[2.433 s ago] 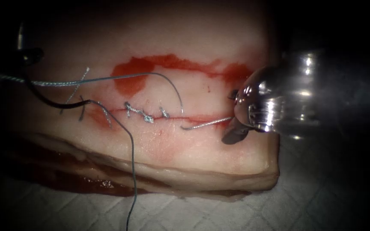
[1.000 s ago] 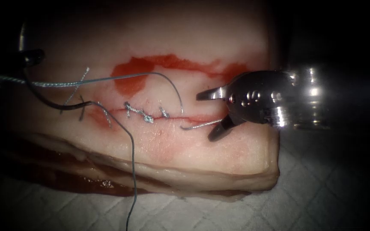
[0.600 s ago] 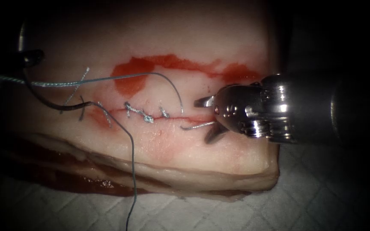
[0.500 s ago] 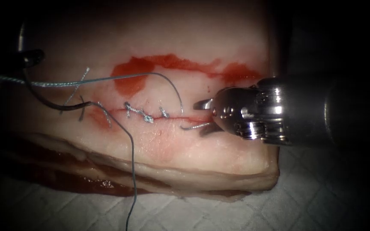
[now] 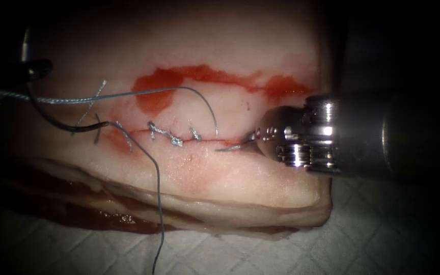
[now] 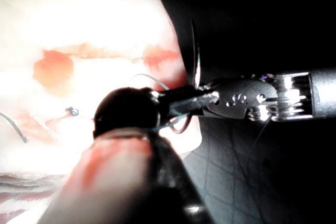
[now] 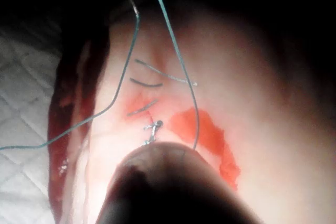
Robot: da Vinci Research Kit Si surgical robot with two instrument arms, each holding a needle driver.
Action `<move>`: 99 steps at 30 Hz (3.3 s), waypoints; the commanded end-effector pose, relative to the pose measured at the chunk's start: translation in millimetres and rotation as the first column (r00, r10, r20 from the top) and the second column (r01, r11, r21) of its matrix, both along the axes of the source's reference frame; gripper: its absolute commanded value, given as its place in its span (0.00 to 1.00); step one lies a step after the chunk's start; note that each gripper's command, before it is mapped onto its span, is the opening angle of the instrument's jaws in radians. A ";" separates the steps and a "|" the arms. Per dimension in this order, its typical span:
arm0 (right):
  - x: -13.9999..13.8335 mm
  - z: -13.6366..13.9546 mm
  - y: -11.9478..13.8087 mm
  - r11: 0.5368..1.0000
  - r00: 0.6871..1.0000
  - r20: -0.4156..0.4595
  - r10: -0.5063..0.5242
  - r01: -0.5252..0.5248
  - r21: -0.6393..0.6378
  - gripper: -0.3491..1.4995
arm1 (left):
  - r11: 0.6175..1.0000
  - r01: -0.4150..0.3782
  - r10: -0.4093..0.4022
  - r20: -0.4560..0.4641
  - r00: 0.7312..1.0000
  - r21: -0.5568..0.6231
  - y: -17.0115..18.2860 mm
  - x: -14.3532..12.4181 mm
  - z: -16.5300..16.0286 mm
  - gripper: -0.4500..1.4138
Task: Wound Closure
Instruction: Pull the thread all the way through the tissue, leaving a short tail on the top side of the wound
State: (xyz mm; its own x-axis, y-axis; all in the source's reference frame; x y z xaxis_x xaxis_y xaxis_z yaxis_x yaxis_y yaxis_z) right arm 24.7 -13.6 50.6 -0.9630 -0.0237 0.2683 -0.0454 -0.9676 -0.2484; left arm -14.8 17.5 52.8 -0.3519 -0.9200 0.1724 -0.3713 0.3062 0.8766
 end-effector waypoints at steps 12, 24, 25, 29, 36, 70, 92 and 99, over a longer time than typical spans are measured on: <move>-11.6 0.4 4.3 0.974 0.947 0.231 0.223 -0.208 -0.088 0.00 | 1.000 0.000 0.000 0.001 1.000 -0.001 0.1 -0.6 0.4 0.00; -19.4 2.2 4.3 0.955 0.896 0.333 0.295 -0.279 -0.099 0.00 | 1.000 0.000 0.000 0.001 1.000 -0.001 0.1 -0.6 0.4 0.00; -20.0 2.5 4.1 0.953 0.890 0.342 0.302 -0.284 -0.103 0.00 | 1.000 0.000 0.000 0.001 1.000 -0.001 0.1 -0.6 0.4 0.00; -22.4 4.1 3.9 0.947 0.871 0.372 0.320 -0.296 -0.124 0.00 | 1.000 0.000 0.000 0.001 1.000 -0.001 0.0 -0.6 0.4 0.00; -25.1 6.1 3.9 0.939 0.849 0.402 0.342 -0.329 -0.104 0.00 | 1.000 0.000 0.000 0.001 1.000 -0.001 0.0 -0.6 0.3 0.00; -31.9 8.6 1.6 0.895 0.771 0.503 0.391 -0.445 -0.015 0.00 | 1.000 -0.006 0.006 0.002 1.000 0.000 0.1 -0.5 0.4 0.00; -23.1 -10.8 8.6 0.885 0.853 0.275 0.445 -0.371 -0.280 0.89 | 0.990 0.027 -0.128 -0.817 0.562 -0.136 8.0 6.9 8.4 0.00; -20.6 -16.2 9.4 0.669 0.686 -0.231 0.690 -0.726 -0.156 0.92 | 0.971 -0.232 -0.050 -0.998 0.034 -0.057 12.9 6.7 10.0 0.00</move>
State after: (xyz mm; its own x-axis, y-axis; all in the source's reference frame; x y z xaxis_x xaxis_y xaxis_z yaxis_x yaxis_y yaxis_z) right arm 3.7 -4.0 33.8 -0.6063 -0.5985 0.5237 0.6548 -0.7494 -0.0984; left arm -7.7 30.5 62.4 0.4030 -0.8272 0.3917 0.7743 0.5363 0.3359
